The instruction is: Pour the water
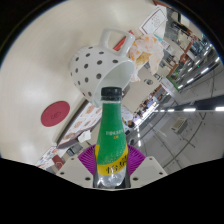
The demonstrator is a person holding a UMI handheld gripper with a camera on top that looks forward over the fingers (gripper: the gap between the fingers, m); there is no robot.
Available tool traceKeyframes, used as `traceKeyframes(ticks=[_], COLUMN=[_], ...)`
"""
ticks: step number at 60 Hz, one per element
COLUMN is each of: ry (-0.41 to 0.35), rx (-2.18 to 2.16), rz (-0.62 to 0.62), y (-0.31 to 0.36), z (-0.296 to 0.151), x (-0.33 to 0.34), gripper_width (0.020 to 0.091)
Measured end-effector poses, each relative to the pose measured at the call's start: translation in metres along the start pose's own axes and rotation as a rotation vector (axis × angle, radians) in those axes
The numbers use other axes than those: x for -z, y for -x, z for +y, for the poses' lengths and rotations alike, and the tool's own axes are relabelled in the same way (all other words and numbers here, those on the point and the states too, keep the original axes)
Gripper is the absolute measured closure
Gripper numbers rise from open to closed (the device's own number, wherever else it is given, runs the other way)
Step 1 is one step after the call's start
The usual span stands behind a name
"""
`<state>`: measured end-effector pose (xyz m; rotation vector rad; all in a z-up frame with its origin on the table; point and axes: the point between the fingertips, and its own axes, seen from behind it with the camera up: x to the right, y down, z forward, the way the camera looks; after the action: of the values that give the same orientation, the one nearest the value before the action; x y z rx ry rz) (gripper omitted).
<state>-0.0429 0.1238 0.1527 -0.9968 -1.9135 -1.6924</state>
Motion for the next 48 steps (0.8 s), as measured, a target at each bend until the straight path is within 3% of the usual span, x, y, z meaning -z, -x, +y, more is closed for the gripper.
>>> traceKeyframes(ticks=[9,18,26,44,48], ry=[0.006,-0.027,-0.03,-0.132,-0.126], rx=[-0.238,-1.189,-1.838,-2.241,-2.296], rz=[-0.008,-0.073,-0.049,-0.071,-0.149], y=[-0.006,-0.021,0.0,0.062,0.079], z=[0.009,0.016,0.024,-0.014,-0.031], x=[0.0,0.014,0.026,-0.02,-0.023], gripper_width=[0.0745,0.0736,0.0735,0.0734,0.073])
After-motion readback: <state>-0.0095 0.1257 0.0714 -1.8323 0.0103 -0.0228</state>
